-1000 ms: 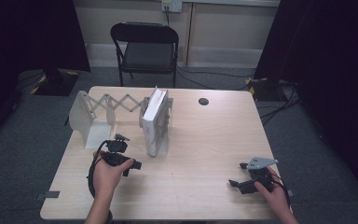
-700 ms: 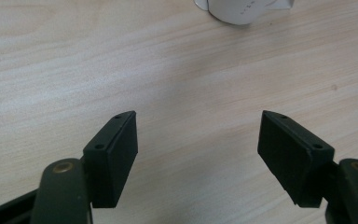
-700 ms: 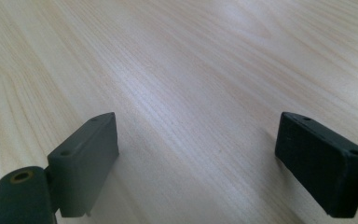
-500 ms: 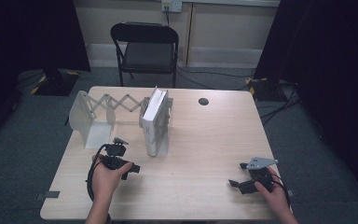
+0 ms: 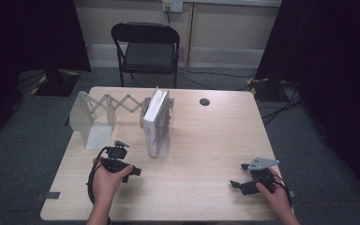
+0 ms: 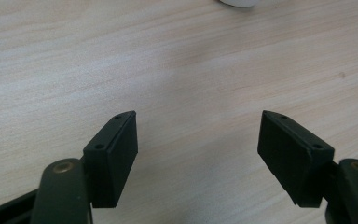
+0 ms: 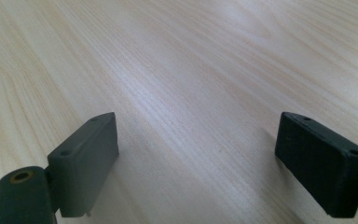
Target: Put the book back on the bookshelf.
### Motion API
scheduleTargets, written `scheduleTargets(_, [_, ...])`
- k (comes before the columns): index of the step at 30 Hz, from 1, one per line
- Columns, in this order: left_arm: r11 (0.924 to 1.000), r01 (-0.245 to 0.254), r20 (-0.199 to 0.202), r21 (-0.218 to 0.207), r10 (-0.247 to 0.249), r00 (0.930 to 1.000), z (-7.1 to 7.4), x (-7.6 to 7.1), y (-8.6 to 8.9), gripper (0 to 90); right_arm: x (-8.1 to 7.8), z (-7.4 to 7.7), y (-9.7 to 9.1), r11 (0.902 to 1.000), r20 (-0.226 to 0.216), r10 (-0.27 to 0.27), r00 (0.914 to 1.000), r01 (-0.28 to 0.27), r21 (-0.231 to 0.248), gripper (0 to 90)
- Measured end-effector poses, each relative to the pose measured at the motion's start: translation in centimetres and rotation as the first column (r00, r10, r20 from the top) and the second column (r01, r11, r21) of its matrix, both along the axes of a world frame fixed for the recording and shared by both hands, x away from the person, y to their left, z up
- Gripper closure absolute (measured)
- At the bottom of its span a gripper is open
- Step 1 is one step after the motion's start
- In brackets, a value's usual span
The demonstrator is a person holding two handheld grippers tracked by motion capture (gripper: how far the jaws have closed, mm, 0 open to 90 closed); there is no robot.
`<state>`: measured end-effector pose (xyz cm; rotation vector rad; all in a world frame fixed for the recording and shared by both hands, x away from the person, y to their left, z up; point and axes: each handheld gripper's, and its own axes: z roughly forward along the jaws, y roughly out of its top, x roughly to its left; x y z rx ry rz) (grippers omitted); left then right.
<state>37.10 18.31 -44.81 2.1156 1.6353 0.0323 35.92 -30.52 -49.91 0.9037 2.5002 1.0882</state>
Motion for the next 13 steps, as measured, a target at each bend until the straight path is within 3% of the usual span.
scheduleTargets(13, [0.9999,0.012,0.010,0.008,-0.012,0.9999,-0.45,-0.49,-0.28,27.9,-0.01,0.00,0.00,1.0000,0.001,0.000,1.0000,0.000,0.000,12.9])
